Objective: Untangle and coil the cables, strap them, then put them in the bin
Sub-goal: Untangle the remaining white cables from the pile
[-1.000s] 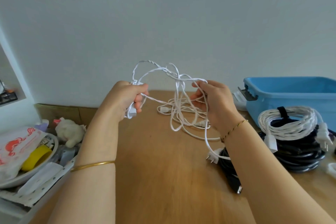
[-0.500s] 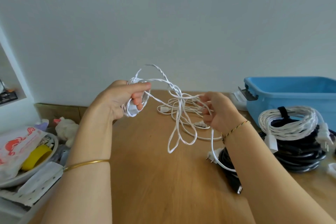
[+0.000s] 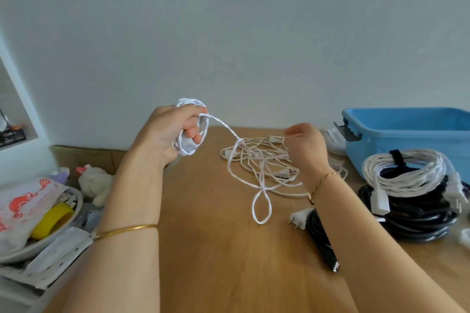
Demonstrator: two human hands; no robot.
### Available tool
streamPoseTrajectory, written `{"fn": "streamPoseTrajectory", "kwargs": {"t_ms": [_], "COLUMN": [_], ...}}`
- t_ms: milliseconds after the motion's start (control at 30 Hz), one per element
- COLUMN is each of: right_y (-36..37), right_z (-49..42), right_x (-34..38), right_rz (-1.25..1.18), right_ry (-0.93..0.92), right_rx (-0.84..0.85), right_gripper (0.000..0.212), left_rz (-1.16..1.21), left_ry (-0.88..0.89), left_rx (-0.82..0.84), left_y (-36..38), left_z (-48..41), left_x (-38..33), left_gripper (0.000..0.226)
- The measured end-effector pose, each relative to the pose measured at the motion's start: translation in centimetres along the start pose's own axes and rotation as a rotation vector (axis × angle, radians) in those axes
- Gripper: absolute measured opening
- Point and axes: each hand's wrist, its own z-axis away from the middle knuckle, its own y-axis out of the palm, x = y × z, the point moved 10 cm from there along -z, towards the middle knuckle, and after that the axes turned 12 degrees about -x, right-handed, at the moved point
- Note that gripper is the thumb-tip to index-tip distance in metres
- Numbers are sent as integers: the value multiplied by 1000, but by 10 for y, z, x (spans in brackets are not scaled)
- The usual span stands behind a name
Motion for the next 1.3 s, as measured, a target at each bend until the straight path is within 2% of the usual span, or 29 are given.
{"fn": "streamPoseTrajectory", "kwargs": {"t_ms": [67, 167, 233, 333, 433, 533, 633, 767, 833, 900, 967, 1067, 1133, 1200, 1300], "right_y": [13, 32, 36, 22, -1, -7, -3, 10, 18, 24, 28, 31, 30, 32, 42], "right_z": [15, 37, 48, 47, 41, 38, 35, 39, 44, 47, 47, 46, 38, 24, 11], "right_x": [27, 54, 65, 80, 92, 92, 86, 81, 77, 71, 65, 60, 50, 29, -17], "right_rz": [181, 41, -30, -122, -357, -390, -346, -302, -355, -409, -422, -316, -98, 246, 801], "right_ry": [-198, -322, -375, -465, -457, -439, -411, -377, -312, -245, -209, -224, -288, -351, -343], "right_rx": [84, 274, 364, 307, 193, 153, 171, 282, 383, 460, 494, 505, 430, 362, 438], "right_gripper": [12, 25, 23, 19, 13, 16, 17, 37, 24, 14, 17, 18, 23, 23, 17], "left_rz": [-43, -98, -91, -120, -281, -369, -212, 236, 529, 763, 924, 1014, 1012, 981, 937], "left_ry": [-2, 18, 34, 58, 50, -6, -118, -371, -506, -547, -508, -343, -249, -132, 42], "left_rx": [86, 188, 227, 315, 441, 617, 746, 864, 967, 898, 644, 289, 184, 99, -21], "left_y": [15, 34, 38, 40, 45, 59, 73, 82, 79, 68, 53, 28, 22, 11, -17], "left_z": [8, 18, 22, 27, 35, 52, 65, 68, 67, 54, 32, 14, 9, 4, 1], "left_x": [1, 3, 0, -1, 10, 21, 20, 11, -1, -11, -14, -15, -17, -25, -47], "left_gripper": [42, 39, 27, 17, 39, 34, 31, 35, 28, 29, 33, 38, 39, 40, 37]}}
